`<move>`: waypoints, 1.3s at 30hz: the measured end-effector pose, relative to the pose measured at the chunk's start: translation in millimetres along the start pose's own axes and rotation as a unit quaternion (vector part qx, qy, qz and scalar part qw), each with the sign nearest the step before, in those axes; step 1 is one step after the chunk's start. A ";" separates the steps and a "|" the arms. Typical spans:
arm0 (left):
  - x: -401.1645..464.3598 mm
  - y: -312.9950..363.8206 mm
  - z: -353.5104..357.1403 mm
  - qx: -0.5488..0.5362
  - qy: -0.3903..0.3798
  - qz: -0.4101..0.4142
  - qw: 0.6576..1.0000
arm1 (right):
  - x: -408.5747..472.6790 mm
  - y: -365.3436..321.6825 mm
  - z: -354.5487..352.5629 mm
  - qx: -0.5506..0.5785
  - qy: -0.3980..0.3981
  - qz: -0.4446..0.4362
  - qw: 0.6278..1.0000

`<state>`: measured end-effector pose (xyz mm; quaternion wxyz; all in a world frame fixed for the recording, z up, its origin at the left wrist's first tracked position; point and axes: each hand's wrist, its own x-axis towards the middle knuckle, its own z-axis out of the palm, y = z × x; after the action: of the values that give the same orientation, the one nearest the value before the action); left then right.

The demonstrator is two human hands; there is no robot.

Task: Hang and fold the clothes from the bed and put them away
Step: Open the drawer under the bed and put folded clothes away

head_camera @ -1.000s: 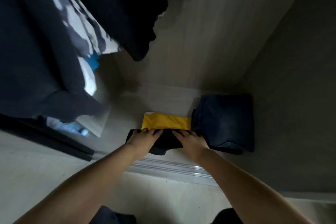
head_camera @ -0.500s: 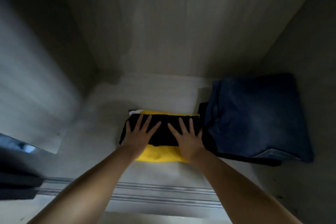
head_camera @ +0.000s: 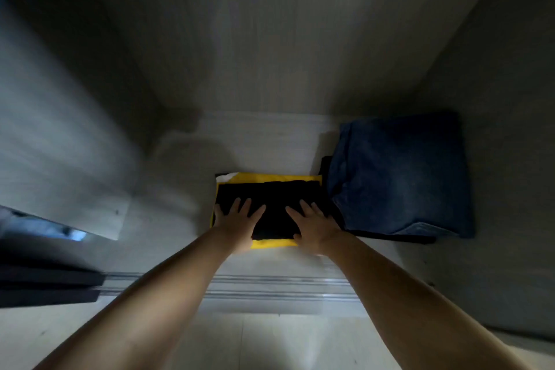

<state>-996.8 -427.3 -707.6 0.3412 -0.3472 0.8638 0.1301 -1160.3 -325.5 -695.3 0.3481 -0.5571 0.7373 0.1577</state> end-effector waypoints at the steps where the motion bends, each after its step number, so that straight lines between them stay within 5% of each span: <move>1: -13.1 5.3 -10.9 -0.002 0.019 0.008 1.000 | -14.9 -3.4 -9.1 0.009 0.017 -0.001 1.000; 21: -373.7 110.3 -362.6 -0.031 0.198 0.158 0.967 | -439.9 -31.1 -280.2 0.056 0.166 0.156 0.972; 32: -462.7 168.9 -380.5 0.060 0.214 0.302 0.927 | -585.2 -29.7 -227.6 0.128 0.234 0.313 0.912; 39: -532.5 299.3 -357.5 0.141 0.202 0.433 0.867 | -719.5 1.1 -144.4 0.195 0.258 0.439 0.838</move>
<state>-1101.1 -103.2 -87.1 0.1139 0.0949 0.9865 0.0691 -1111.6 97.4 -97.4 0.1414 -0.1163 0.9831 -0.0026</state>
